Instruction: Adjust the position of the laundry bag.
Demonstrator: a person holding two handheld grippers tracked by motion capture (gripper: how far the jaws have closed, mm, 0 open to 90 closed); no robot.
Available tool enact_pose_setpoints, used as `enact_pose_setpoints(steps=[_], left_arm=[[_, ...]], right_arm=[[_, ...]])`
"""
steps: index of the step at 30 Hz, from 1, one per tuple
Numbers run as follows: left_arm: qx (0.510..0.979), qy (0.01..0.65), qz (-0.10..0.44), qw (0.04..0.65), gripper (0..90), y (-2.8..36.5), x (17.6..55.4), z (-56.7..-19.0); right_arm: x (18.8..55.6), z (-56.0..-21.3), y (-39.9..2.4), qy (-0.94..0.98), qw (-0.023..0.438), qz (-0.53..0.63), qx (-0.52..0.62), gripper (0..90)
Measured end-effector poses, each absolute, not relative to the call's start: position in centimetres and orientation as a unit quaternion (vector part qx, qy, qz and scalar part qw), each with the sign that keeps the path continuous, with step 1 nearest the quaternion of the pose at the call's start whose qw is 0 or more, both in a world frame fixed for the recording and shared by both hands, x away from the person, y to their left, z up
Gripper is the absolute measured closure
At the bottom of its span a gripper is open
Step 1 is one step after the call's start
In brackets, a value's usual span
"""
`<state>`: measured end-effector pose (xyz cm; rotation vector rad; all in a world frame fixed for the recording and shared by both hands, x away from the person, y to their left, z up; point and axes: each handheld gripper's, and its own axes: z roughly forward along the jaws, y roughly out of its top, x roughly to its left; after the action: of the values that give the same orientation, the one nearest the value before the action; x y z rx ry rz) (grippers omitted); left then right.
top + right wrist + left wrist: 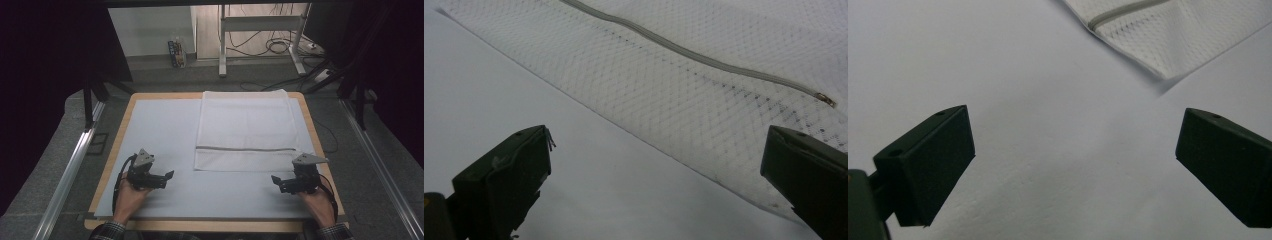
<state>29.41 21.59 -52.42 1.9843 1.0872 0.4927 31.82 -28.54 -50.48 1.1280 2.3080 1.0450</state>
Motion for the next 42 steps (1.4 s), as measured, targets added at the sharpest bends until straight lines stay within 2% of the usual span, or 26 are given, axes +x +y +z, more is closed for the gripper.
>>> enact_pose_setpoints(steps=[20, 29, 35, 42], left_arm=[[0.797, 0.429, 0.191, 0.381, 4.7, 20.2, 30.2, -52.3], [0.805, 0.42, 0.182, 0.378, 10.4, 18.7, 31.2, -52.4], [0.809, 0.418, 0.17, 0.378, 15.1, 17.8, 31.6, -52.2], [0.821, 0.399, 0.162, 0.375, 15.4, 16.7, 32.6, -52.2]], right_arm=[[31.9, -50.4, -28.4, 0.817, 0.202, 0.361, 0.402, 0.0], [32.3, -50.1, -28.3, 0.819, 0.208, 0.361, 0.395, 0.0], [32.7, -50.0, -28.3, 0.821, 0.192, 0.359, 0.401, 0.1], [33.2, -49.5, -28.5, 0.82, 0.2, 0.345, 0.411, 11.1]])
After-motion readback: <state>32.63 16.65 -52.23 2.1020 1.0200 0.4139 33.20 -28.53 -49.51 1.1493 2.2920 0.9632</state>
